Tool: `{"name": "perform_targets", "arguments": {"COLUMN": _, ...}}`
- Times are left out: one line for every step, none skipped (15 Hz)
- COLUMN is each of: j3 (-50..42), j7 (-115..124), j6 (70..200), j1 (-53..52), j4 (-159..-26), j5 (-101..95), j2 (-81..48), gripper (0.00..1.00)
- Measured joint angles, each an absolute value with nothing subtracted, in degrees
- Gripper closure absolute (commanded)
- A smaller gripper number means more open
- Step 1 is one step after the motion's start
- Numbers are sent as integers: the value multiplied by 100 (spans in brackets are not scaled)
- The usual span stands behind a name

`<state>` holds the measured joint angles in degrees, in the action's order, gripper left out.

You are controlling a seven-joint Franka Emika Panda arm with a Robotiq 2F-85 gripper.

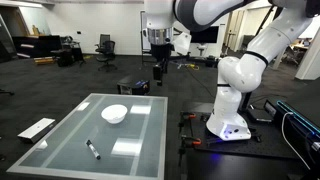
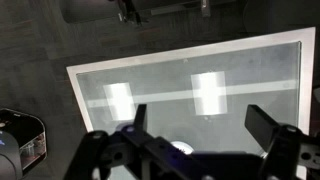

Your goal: Put the marker inside the bow;

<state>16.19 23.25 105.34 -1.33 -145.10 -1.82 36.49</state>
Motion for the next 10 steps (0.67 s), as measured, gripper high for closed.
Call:
{"name": "perform_targets", "arguments": {"j3": 1619, "j7": 2325, "j6": 10534, "j1": -133, "j4": -14510, "j5": -182, "j2": 3649, "gripper": 0}}
{"name": "perform_targets", "arguments": {"j3": 1619, "j7": 2325, "j6": 10534, "j1": -133, "j4": -14510, "j5": -182, "j2": 3649, "gripper": 0}}
{"name": "perform_targets", "arguments": {"j3": 1619, "j7": 2325, "j6": 10534, "j1": -133, "j4": -14510, "j5": -182, "j2": 3649, "gripper": 0}}
{"name": "perform_targets", "arguments": {"j3": 1619, "j7": 2325, "j6": 10534, "j1": -133, "j4": -14510, "j5": -182, "j2": 3649, "gripper": 0}}
{"name": "perform_targets", "arguments": {"j3": 1619, "j7": 2325, "j6": 10534, "j1": -133, "j4": -14510, "j5": -182, "j2": 3649, "gripper": 0}}
{"name": "perform_targets", "arguments": {"j3": 1619, "j7": 2325, "j6": 10534, "j1": -133, "j4": -14510, "j5": -182, "j2": 3649, "gripper": 0}}
{"name": "perform_targets", "arguments": {"j3": 1616, "j7": 2325, "j6": 10543, "j1": -138, "j4": -14510, "j5": -182, "j2": 3649, "gripper": 0}}
{"name": "perform_targets", "arguments": {"j3": 1615, "j7": 2325, "j6": 10561, "j1": -144, "j4": -14505, "j5": -182, "j2": 3648, "gripper": 0}}
{"name": "perform_targets", "arguments": {"j3": 1615, "j7": 2325, "j6": 10627, "j1": -147, "j4": -14492, "j5": -182, "j2": 3639, "gripper": 0}}
{"name": "perform_targets", "arguments": {"j3": 1615, "j7": 2327, "j6": 10747, "j1": -148, "j4": -14467, "j5": -182, "j2": 3612, "gripper": 0}}
